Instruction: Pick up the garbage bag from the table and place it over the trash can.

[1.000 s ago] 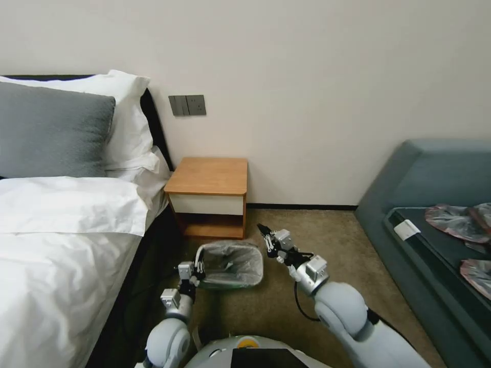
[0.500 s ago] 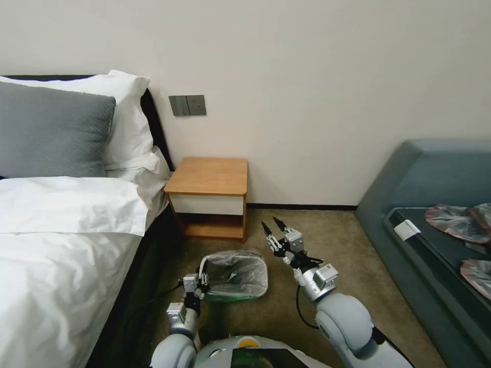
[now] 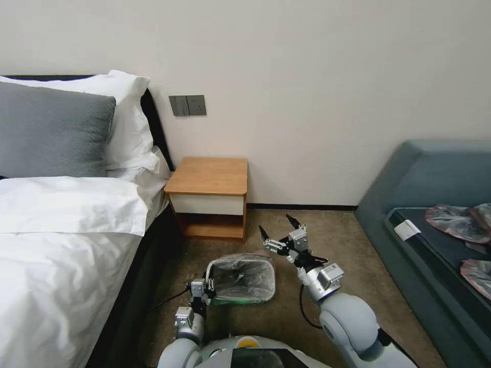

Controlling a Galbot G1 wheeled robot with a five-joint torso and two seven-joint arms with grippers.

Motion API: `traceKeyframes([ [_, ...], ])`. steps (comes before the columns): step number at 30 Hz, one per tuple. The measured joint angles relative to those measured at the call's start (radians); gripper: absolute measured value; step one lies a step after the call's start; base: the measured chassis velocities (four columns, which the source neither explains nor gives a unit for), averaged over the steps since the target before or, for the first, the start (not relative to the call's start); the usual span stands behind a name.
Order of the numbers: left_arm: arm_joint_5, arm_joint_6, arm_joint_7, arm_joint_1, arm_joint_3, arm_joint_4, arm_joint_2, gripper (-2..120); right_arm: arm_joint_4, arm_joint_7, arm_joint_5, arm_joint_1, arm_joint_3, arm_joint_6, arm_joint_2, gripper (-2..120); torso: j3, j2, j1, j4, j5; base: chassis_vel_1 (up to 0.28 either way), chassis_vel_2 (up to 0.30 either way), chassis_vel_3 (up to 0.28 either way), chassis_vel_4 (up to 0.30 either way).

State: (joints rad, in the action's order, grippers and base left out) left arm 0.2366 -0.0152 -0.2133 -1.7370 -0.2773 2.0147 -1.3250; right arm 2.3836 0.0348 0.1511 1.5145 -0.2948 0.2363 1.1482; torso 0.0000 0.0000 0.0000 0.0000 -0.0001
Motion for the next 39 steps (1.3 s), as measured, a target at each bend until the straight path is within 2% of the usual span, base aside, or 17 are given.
traceKeyframes([
  [6,0.020,0.015,0.020,0.024,-0.014,0.004,0.008,7,0.001,0.000,-0.003,0.005,0.004,0.000,0.001,100,0.000,0.000,0.000,0.0000,0.0001,0.000,0.000,0.000,0.000],
  [12,0.055,0.072,0.059,0.060,-0.017,-0.008,0.028,7,-0.010,0.000,-0.002,0.000,0.005,0.000,0.000,100,0.000,0.000,0.000,0.0001,0.0001,0.000,0.000,0.000,0.000],
  [18,0.073,0.114,0.036,0.086,-0.014,-0.019,0.032,7,-0.020,-0.001,-0.001,0.000,0.004,0.000,0.003,100,0.000,0.000,0.000,0.0001,0.0001,0.000,0.000,0.000,0.000],
  [21,0.072,0.116,0.030,0.099,-0.012,-0.031,0.032,19,-0.026,-0.001,-0.001,0.000,0.006,0.000,0.007,100,0.000,0.000,0.000,-0.0001,0.0000,0.000,0.000,0.000,0.000],
  [23,0.071,0.115,0.030,0.102,-0.011,-0.034,0.032,22,-0.027,-0.001,-0.001,0.000,0.006,0.000,0.009,100,0.000,0.000,0.000,0.0000,0.0000,0.000,0.000,0.000,0.000],
  [26,0.069,0.112,0.030,0.107,-0.012,-0.036,0.034,37,-0.028,-0.001,-0.001,0.002,0.012,0.000,0.014,100,0.000,0.000,0.000,-0.0001,0.0000,0.000,0.000,0.000,0.000],
  [28,0.069,0.112,0.030,0.107,-0.012,-0.036,0.034,40,-0.029,-0.001,-0.002,0.002,0.013,0.000,0.015,100,0.000,0.000,0.000,0.0000,0.0000,0.000,0.000,0.000,0.000],
  [30,0.069,0.111,0.029,0.109,-0.014,-0.036,0.034,52,-0.032,-0.002,-0.002,0.000,0.015,0.000,0.018,100,0.000,0.000,0.000,0.0000,0.0000,0.000,0.000,0.000,0.000],
  [31,0.069,0.111,0.029,0.109,-0.014,-0.036,0.034,52,-0.032,-0.002,-0.002,0.000,0.015,0.000,0.018,100,0.000,0.000,0.000,0.0000,0.0000,0.000,0.000,0.000,0.000],
  [34,0.068,0.110,0.025,0.108,-0.017,-0.029,0.032,66,-0.032,-0.001,-0.004,-0.001,0.019,0.000,0.023,100,0.000,0.000,0.000,0.0001,0.0001,0.000,0.000,0.000,0.000],
  [35,0.068,0.110,0.025,0.108,-0.017,-0.029,0.032,66,-0.032,-0.001,-0.004,-0.001,0.019,0.000,0.023,100,0.000,0.000,0.000,0.0001,0.0001,0.000,0.000,0.000,0.000],
  [38,0.067,0.110,0.018,0.105,-0.020,-0.014,0.033,81,-0.033,-0.001,-0.009,0.003,0.022,-0.002,0.030,100,0.000,0.000,0.000,0.0000,0.0001,0.000,0.000,0.000,0.000],
  [39,0.067,0.110,0.018,0.105,-0.020,-0.014,0.033,81,-0.033,-0.001,-0.009,0.003,0.022,-0.002,0.030,100,0.000,0.000,0.000,0.0000,0.0001,0.000,0.000,0.000,0.000],
])
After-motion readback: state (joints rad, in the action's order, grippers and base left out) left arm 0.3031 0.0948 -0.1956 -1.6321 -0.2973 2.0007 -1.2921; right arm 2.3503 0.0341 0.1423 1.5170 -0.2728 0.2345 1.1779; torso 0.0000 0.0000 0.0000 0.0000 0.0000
